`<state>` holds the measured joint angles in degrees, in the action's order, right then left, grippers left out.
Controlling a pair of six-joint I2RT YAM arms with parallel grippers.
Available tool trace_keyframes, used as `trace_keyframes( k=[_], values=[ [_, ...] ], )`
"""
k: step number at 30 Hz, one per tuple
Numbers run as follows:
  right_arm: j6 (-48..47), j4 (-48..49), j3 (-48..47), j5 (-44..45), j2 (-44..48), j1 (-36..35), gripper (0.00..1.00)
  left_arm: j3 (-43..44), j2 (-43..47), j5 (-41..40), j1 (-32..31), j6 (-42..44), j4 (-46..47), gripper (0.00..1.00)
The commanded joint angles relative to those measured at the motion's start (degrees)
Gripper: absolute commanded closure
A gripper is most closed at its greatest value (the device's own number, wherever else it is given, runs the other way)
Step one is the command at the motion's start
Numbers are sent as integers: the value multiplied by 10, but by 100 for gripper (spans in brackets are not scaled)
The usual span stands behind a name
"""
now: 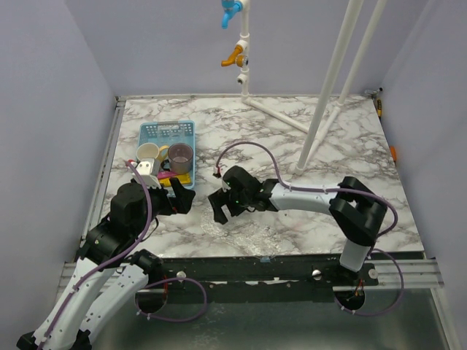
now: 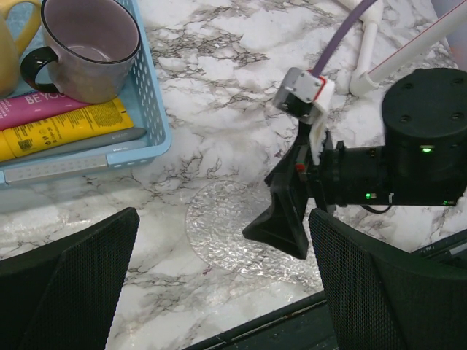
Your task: Prepare toiletry sets of a toothbrush and toothpaste on the tray
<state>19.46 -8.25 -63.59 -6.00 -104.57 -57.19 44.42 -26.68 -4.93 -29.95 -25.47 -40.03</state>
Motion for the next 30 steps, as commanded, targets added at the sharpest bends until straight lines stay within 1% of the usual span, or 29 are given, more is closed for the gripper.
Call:
trace_keyframes(
  k=[1,4,9,11,14,17,21,26,30],
  values=[
    [17,-53,18,57,94,-1,4,-6,5,11,3,5,-7,1],
    [45,-80,33,98,144,-2,4,-6,5,13,3,5,-7,1],
    [91,-143,59,127,201,-12,5,-6,5,16,3,6,-7,1],
    [118,-178,61,167,212,-24,5,-7,5,17,3,6,-7,1],
    [176,-245,54,231,211,-47,7,-7,4,18,4,6,-6,1],
    [248,-280,58,280,211,-81,7,-7,1,18,4,6,-7,1],
    [328,-290,65,325,195,-130,8,-6,-1,21,5,6,-7,1],
    [406,-312,49,365,141,-177,10,-7,-1,23,5,6,-6,1],
    [445,-295,52,367,111,-192,16,-7,-2,26,5,7,-4,1]
  ],
)
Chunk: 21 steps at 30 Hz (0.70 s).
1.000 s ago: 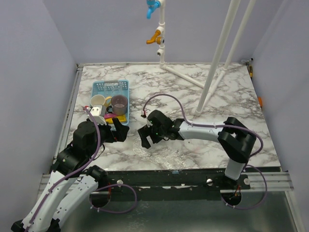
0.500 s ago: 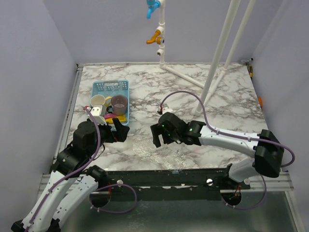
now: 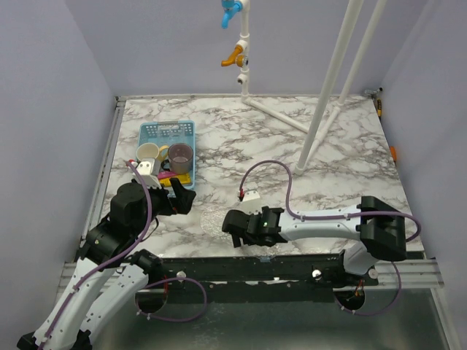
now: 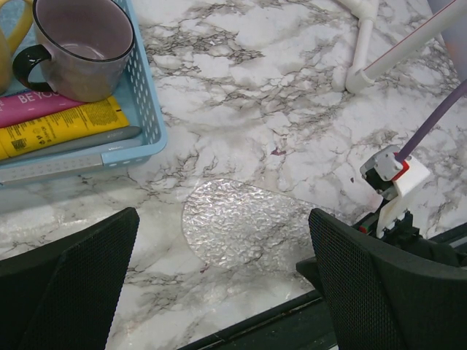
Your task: Prepare toiletry sets of a toothbrush and toothpaste on the tray
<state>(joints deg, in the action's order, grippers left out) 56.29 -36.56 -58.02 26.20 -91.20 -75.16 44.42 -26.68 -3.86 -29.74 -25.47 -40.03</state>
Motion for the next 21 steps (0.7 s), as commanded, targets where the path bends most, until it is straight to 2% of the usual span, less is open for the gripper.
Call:
trace_keyframes(
  k=[1,9,21],
  values=[
    [87,-13,-5,49,-29,-15,17,-7,-3,15,3,7,-5,1],
    [138,26,18,48,-43,-20,21,-7,-4,13,3,7,-5,1],
    [168,9,28,67,-68,-20,20,-7,-7,12,4,7,-6,1]
  ],
)
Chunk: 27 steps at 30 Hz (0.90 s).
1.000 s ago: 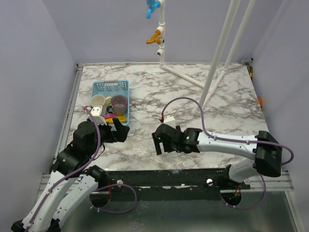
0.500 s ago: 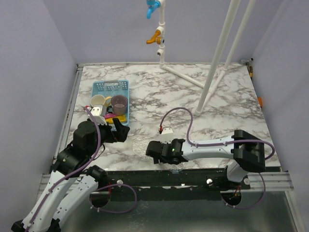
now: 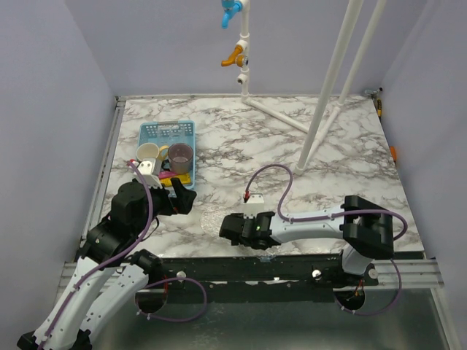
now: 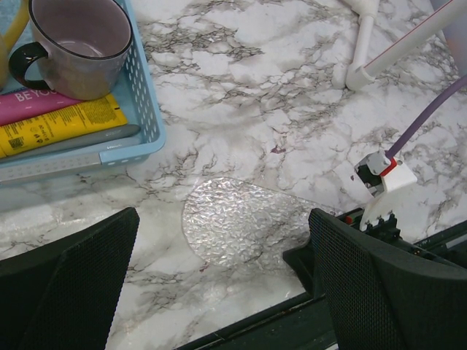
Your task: Prepare toiletry sets of a toothbrush and toothpaste on the tray
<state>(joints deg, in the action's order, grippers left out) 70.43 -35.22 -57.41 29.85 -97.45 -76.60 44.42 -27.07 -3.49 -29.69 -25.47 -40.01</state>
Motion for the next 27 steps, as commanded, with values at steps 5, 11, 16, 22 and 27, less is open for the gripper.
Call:
trace_keyframes(
  k=[5,11,16,22,27],
  values=[
    [35,6,53,32,9,0,19,-7,-6,7,3,7,-6,1],
    [18,26,86,21,29,26,17,-7,-9,6,4,7,-7,1],
    [-15,40,106,8,44,59,17,-6,-9,6,5,7,-7,1],
    [-46,55,124,-7,45,100,16,-6,-8,6,6,7,-7,1],
    [-72,60,133,-13,55,144,16,-7,-8,10,6,7,-7,1]
  ],
)
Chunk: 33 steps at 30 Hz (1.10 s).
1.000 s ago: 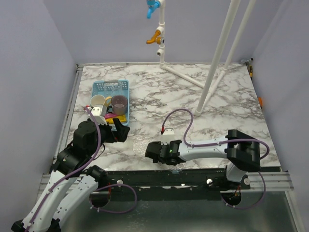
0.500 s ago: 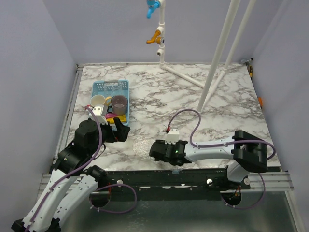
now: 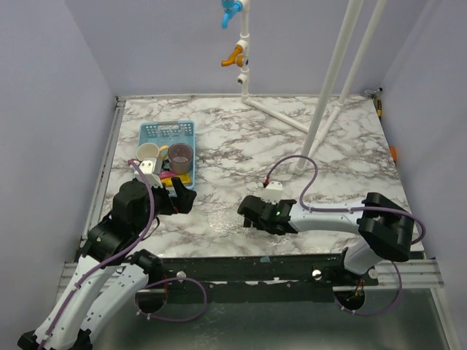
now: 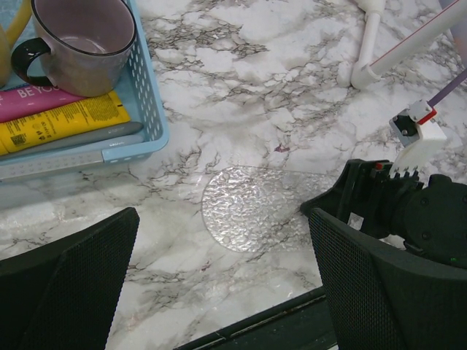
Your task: Prepare toiletry sets of a toothbrush and toothpaste on the tray
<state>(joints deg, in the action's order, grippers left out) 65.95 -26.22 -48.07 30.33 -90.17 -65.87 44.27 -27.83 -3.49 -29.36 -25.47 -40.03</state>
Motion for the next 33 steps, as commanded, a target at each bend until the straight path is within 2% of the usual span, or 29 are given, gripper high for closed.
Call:
trace_keyframes(
  k=[1,9,19,23,33],
  values=[
    [-35,-31,41,-19,-13,45,16,-5,-1,10,3,7,-6,1],
    [-104,-30,52,-35,34,133,15,-8,-6,34,3,8,-1,1],
    [-146,-73,14,-13,100,149,15,-12,-45,218,1,11,49,1],
    [-160,-80,27,-13,142,180,15,-11,-103,248,-12,-11,60,2],
    [-177,-75,73,-30,223,290,11,-19,-239,173,-106,-85,131,6]
  ],
)
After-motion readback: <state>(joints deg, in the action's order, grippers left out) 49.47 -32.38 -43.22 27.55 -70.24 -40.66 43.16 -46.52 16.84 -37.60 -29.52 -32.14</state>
